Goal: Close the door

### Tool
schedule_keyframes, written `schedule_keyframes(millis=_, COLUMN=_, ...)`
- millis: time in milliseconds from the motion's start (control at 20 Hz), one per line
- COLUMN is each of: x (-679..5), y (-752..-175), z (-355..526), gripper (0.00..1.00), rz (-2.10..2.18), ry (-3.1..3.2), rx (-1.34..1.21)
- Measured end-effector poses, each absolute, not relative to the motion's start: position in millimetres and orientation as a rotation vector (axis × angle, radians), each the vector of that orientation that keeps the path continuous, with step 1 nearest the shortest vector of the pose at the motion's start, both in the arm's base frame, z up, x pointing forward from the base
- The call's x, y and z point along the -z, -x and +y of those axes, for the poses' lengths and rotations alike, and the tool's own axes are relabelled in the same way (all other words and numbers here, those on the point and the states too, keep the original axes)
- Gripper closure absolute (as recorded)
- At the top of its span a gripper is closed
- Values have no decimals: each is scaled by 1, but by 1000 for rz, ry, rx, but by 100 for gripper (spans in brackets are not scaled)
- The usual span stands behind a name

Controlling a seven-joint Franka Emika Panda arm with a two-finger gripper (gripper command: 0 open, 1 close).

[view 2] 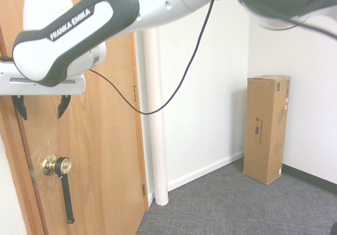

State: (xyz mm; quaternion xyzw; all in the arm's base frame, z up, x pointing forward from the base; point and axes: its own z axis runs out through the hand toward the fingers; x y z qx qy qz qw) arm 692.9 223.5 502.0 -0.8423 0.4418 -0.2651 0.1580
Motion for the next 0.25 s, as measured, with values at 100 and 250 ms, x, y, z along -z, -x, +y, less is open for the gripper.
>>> schedule_keyframes(millis=100, x=-517, y=-672, z=207, gripper=0, rz=1271, ry=2438, rx=720)
schedule_keyframes(millis=250, x=-529, y=-640, z=170, gripper=0, rz=1333, ry=2467, rx=687)
